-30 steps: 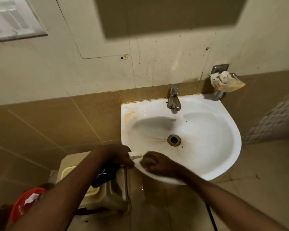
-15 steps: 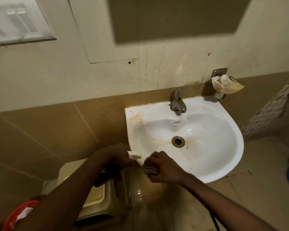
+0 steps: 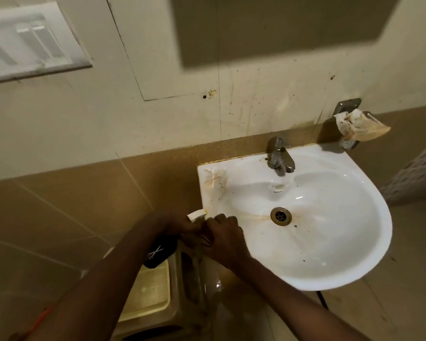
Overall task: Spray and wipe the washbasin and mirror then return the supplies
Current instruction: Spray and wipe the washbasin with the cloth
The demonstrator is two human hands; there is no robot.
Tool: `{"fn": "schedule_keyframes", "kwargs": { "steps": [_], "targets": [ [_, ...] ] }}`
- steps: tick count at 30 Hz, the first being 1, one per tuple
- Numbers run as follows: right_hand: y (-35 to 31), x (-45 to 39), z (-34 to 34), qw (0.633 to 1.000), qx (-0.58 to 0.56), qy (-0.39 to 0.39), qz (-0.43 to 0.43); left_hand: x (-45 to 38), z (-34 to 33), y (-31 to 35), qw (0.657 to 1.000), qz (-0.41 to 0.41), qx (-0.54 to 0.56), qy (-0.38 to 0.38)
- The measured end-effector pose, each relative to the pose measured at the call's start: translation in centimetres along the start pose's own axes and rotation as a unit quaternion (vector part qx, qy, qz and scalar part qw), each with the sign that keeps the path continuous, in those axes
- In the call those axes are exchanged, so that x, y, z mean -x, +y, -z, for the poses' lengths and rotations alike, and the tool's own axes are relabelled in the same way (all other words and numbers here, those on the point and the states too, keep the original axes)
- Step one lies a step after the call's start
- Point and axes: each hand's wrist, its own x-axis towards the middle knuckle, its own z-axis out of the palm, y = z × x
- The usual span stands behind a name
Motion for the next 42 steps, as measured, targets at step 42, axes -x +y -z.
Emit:
{"fn": "schedule_keyframes", "kwargs": {
  "steps": [42],
  "targets": [
    [-5.0,-9.1,-4.2,0.949,0.159,0.169,-0.215,-12.4,10.2,0.2,0.994,-0.032,-0.037,-0.096]
  ]
}}
